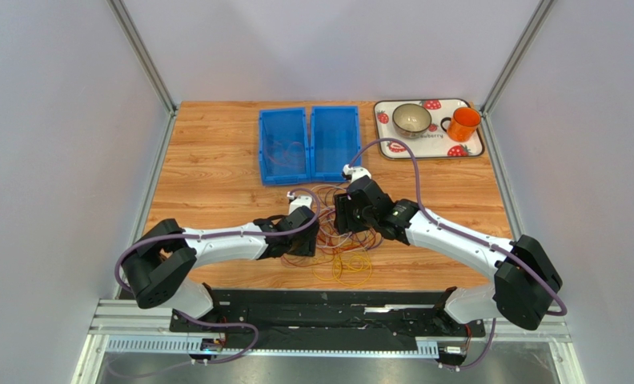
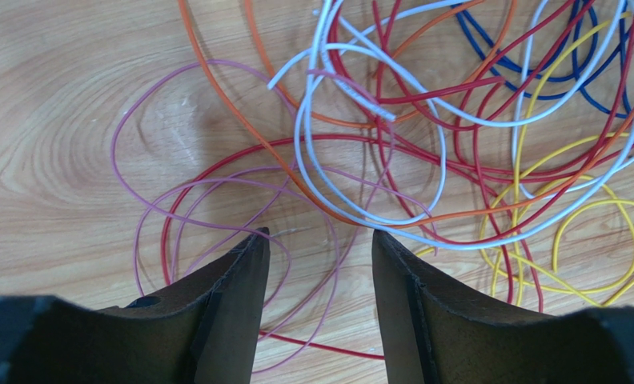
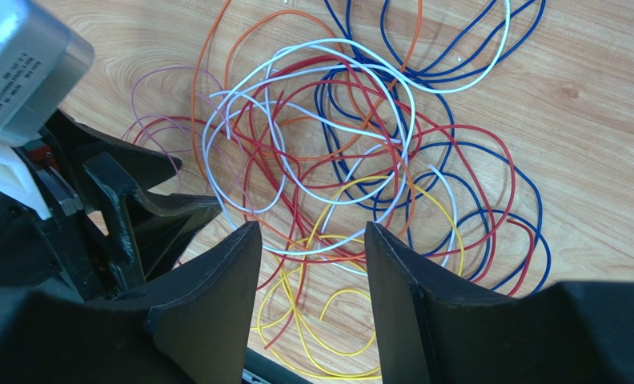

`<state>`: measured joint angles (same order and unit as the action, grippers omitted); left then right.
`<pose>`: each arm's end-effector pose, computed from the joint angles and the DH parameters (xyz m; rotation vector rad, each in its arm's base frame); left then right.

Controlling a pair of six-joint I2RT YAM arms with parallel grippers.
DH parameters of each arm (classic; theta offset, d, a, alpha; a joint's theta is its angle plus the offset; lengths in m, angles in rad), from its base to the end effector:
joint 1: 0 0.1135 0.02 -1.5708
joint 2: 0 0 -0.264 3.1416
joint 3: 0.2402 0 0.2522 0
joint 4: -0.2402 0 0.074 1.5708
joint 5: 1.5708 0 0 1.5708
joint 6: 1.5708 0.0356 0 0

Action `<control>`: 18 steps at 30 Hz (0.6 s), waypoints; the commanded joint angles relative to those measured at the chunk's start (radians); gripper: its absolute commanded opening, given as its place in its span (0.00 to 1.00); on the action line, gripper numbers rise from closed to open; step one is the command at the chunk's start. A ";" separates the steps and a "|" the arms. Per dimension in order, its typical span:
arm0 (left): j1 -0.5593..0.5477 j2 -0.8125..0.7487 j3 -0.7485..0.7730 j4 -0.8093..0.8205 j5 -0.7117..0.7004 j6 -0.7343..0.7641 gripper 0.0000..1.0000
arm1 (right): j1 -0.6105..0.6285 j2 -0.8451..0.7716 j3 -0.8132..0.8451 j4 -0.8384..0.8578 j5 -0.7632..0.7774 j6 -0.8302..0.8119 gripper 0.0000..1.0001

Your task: Untangle the cables

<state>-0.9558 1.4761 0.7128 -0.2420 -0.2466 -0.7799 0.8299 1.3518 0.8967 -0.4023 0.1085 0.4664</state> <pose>0.1638 -0.2169 0.1587 0.1336 2.5676 -0.3637 0.1923 0.2045 0.2347 -0.3978 2.4414 0.4493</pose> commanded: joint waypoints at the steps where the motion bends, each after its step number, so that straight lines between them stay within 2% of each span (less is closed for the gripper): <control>1: -0.035 0.049 0.039 -0.017 -0.022 -0.021 0.59 | 0.005 -0.006 -0.008 0.042 0.022 -0.017 0.54; 5: -0.058 0.093 0.083 -0.123 -0.115 -0.059 0.56 | 0.005 -0.002 -0.012 0.049 0.023 -0.020 0.54; 11: -0.098 0.167 0.123 -0.180 -0.155 -0.088 0.52 | 0.005 0.007 -0.007 0.048 0.022 -0.029 0.54; 14: -0.124 0.214 0.151 -0.216 -0.174 -0.123 0.44 | 0.005 0.004 -0.012 0.049 0.023 -0.031 0.54; 18: -0.147 0.240 0.154 -0.241 -0.191 -0.165 0.26 | 0.005 -0.003 -0.021 0.048 0.031 -0.034 0.54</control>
<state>-1.0779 1.6508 0.8894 -0.4019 -0.4652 -0.8619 0.8303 1.3552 0.8886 -0.3950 0.1150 0.4473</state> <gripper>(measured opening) 0.338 0.538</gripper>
